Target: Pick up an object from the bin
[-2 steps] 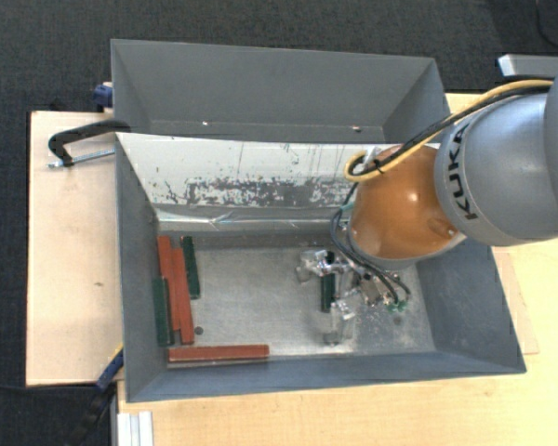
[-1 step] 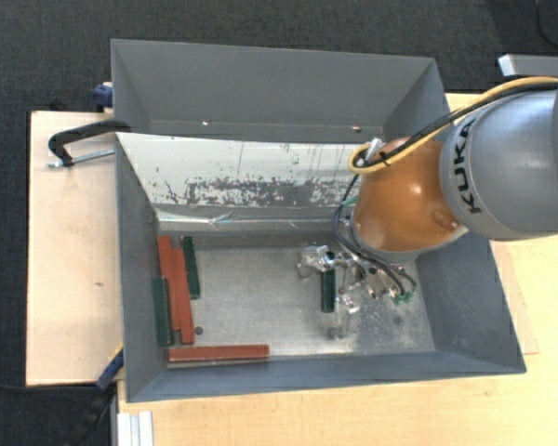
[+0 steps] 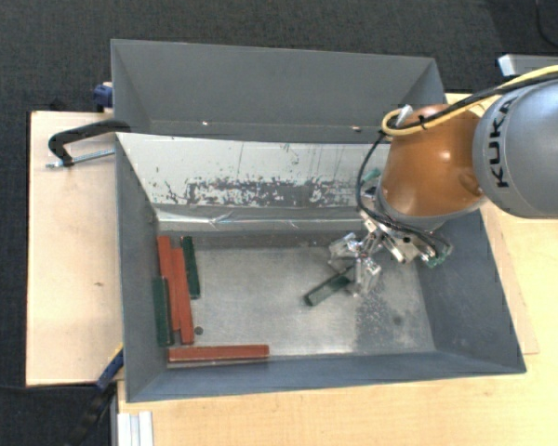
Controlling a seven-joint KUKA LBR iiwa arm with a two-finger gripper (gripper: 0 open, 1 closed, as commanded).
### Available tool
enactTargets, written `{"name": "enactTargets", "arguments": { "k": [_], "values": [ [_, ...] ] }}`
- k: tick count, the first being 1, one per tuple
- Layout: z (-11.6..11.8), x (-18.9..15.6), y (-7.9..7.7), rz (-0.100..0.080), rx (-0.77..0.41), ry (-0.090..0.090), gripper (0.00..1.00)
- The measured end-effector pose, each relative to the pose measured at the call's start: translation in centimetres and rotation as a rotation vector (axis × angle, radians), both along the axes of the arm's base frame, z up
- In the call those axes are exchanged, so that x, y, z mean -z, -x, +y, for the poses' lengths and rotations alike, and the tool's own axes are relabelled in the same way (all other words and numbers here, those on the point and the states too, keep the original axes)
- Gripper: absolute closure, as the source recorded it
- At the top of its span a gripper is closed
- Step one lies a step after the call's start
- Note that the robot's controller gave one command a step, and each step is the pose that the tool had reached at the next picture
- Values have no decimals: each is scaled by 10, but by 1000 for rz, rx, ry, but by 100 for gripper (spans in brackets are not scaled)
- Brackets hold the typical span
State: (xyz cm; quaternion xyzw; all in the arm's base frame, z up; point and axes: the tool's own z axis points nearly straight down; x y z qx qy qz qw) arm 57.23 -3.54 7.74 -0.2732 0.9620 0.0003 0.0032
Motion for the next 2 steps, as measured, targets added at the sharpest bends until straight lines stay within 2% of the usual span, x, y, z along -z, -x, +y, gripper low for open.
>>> {"name": "enactTargets", "arguments": {
  "k": [1,2],
  "values": [
    [0,0,0,0,0,0,100],
    [3,-141,24,0,-9,1,100]
  ]
}}
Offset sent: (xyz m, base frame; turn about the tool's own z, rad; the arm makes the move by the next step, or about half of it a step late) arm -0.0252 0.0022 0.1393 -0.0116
